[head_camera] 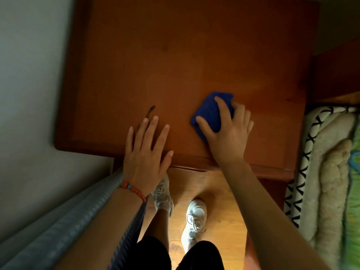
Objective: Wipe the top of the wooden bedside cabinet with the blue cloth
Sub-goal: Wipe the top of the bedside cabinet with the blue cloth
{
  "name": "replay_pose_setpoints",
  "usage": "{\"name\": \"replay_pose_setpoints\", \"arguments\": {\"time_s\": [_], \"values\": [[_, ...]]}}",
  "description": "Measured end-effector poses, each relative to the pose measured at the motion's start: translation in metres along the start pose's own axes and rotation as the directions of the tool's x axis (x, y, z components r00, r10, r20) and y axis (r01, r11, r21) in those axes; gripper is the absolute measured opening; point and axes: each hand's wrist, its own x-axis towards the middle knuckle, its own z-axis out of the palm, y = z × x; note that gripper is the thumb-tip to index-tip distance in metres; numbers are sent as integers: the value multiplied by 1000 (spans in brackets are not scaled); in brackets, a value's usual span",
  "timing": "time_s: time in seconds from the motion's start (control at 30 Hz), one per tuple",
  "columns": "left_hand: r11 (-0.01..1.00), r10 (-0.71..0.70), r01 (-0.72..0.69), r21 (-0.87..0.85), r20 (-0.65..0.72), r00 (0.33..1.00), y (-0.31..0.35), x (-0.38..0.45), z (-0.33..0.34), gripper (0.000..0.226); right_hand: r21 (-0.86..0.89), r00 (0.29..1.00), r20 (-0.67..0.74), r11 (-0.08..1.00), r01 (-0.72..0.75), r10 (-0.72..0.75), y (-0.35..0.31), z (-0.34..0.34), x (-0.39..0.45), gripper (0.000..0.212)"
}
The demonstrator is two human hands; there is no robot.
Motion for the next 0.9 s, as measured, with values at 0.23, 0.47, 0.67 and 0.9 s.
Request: {"name": "replay_pose_setpoints", "arguments": {"time_s": [0.23,0.47,0.67,0.9], "values": [[1000,3,-3,-13,-46,999,0,-4,5,54,54,1000,19,998,18,-19,20,-11,-62,59],[1000,16,-16,-9,-40,999,-5,-10,0,54,43,998,-10,997,62,-61,-9,0,-65,59],[999,-40,40,15,-21,999,-24,-26,-7,55,18,992,28,992,123,-123,3,-3,-68,60],[999,-38,39,16,-40,998,-25,-26,-4,53,29,993,8,993,113,-114,-21,5,-64,59]]}}
